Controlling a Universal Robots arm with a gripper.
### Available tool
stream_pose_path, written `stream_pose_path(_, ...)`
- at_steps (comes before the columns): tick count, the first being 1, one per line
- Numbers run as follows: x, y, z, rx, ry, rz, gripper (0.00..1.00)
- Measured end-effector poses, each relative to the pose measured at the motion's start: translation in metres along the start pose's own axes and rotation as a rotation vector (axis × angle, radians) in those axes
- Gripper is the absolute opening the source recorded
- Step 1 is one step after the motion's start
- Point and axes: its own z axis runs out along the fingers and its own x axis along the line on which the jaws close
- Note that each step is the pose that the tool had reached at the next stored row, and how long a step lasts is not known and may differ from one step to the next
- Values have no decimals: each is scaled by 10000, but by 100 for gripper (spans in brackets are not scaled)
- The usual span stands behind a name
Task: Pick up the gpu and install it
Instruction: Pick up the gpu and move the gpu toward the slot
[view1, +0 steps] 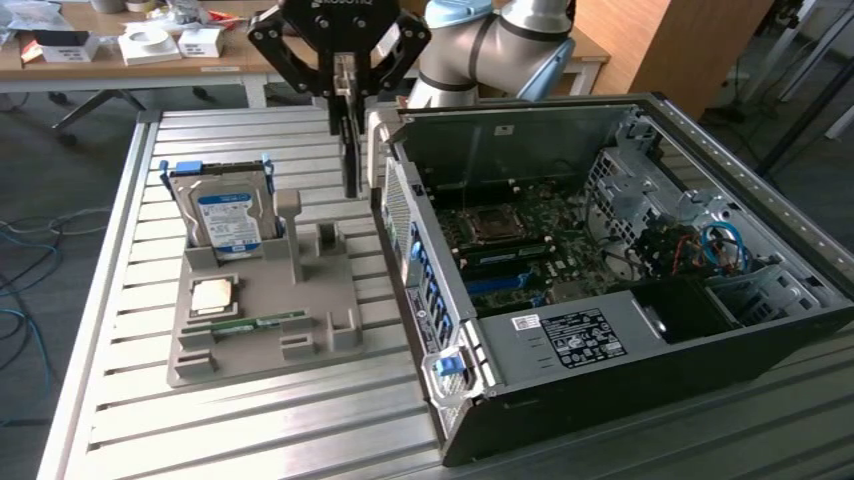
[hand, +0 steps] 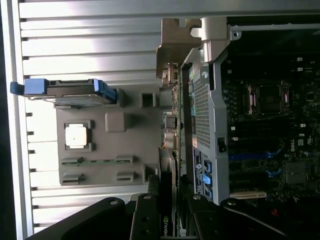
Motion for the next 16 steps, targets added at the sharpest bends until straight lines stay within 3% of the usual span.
stream_pose_path(9, -272, 20, 7, 0, 0, -3, 26)
stream_pose_path(16, -551, 40, 14, -2, 0, -7, 26)
